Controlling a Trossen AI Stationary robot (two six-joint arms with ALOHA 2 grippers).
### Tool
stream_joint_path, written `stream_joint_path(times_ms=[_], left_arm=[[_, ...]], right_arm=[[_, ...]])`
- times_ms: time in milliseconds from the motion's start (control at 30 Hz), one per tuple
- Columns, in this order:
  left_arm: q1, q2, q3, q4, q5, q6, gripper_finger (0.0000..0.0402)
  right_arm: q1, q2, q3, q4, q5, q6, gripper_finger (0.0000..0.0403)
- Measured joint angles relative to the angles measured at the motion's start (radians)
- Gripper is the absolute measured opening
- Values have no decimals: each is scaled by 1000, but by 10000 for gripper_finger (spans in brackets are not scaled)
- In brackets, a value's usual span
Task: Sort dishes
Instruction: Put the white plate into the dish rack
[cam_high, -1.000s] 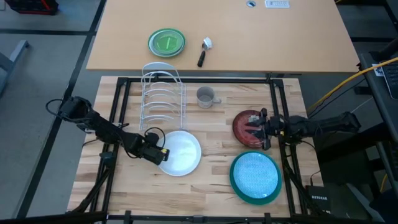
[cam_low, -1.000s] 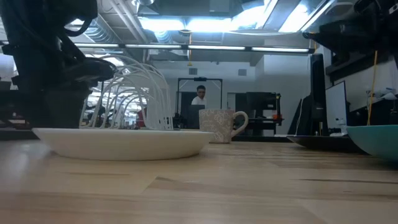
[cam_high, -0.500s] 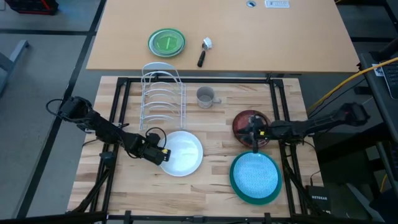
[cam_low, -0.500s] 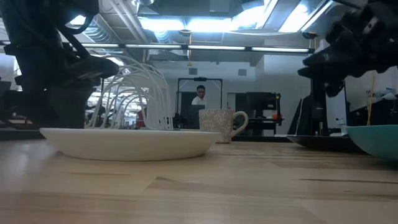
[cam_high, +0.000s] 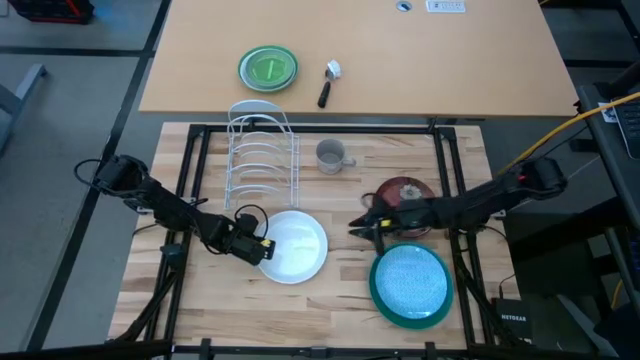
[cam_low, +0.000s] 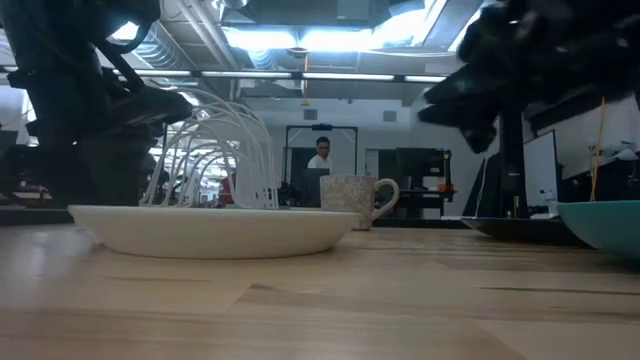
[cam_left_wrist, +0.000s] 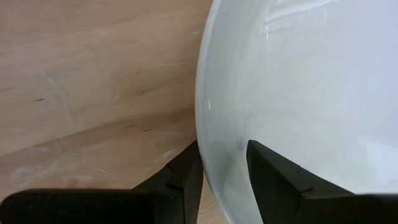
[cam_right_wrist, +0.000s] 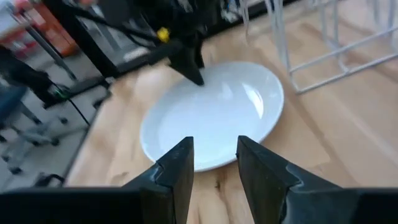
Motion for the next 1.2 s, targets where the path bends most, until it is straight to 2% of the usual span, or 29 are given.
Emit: stream_joint_path(times_ms=[233,333,767,1200], left_arm=[[0,-1,0,-1,0,23,115],[0,-1,0,-2,0,26,115],[0,-1,0,2,0,26,115],[0,-1,0,-13,1,-15,115]], right_arm=[[0,204,229,-281,-9,-5,127],[0,268,289,-348,-9,-5,127],[0,480,396,-343,-49,74,127],[1,535,397,-262,-64,101,127]])
